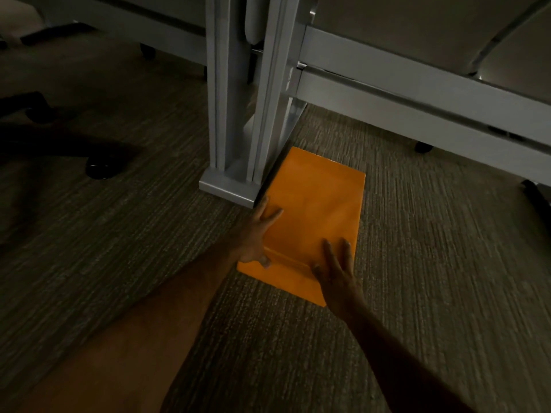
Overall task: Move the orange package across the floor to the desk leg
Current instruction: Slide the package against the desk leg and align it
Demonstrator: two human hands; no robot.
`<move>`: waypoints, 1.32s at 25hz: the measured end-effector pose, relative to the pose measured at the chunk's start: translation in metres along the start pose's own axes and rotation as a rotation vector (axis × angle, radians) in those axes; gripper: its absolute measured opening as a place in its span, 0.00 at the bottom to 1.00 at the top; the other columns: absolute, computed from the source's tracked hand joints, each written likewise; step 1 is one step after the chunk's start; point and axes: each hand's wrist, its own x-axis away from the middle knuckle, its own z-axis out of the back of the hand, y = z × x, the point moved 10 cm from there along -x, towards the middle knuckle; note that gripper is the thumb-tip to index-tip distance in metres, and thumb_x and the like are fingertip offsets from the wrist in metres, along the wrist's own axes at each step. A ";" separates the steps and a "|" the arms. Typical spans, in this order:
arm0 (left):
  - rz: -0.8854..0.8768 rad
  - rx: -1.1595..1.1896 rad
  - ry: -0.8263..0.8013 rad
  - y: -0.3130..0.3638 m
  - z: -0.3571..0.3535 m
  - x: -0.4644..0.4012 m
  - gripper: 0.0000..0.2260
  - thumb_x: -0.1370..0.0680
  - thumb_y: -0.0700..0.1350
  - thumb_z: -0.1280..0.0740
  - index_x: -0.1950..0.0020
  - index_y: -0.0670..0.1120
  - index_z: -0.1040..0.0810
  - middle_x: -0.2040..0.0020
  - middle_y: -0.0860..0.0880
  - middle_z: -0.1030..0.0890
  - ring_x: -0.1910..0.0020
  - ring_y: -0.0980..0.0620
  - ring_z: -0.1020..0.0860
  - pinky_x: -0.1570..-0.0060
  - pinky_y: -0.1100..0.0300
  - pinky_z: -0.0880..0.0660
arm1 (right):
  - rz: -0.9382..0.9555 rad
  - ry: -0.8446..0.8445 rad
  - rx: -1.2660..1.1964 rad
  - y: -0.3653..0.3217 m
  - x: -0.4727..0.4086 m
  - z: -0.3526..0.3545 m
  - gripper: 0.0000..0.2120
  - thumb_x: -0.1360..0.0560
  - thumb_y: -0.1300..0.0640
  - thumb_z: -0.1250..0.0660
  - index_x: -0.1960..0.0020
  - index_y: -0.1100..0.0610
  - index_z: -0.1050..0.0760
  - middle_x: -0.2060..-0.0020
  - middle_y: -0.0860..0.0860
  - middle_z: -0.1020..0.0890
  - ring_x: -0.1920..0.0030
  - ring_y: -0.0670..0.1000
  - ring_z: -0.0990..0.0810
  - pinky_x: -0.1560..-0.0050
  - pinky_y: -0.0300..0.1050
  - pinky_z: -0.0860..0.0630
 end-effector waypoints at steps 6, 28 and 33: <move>0.126 0.138 -0.046 -0.001 0.005 0.006 0.68 0.43 0.59 0.16 0.22 0.64 0.66 0.21 0.55 0.71 0.21 0.43 0.60 0.26 0.34 0.45 | 0.012 0.048 0.003 0.004 -0.001 0.000 0.35 0.23 0.32 0.45 0.22 0.34 0.57 0.20 0.48 0.64 0.24 0.66 0.38 0.34 0.65 0.28; 0.351 0.993 0.148 -0.073 0.015 0.060 0.19 0.25 0.59 0.29 0.48 0.84 0.31 0.44 0.64 0.22 0.47 0.58 0.22 0.56 0.54 0.23 | -0.150 -0.043 -0.667 -0.029 -0.016 -0.014 0.40 0.21 0.51 0.33 0.21 0.36 0.56 0.23 0.58 0.44 0.33 0.67 0.28 0.46 0.67 0.20; 0.349 0.978 0.208 -0.070 0.016 0.052 0.21 0.23 0.57 0.29 0.37 0.77 0.32 0.42 0.61 0.24 0.49 0.58 0.23 0.53 0.53 0.23 | -0.146 -0.052 -0.694 -0.021 -0.027 -0.012 0.40 0.22 0.50 0.32 0.22 0.33 0.55 0.22 0.57 0.43 0.32 0.67 0.29 0.49 0.65 0.19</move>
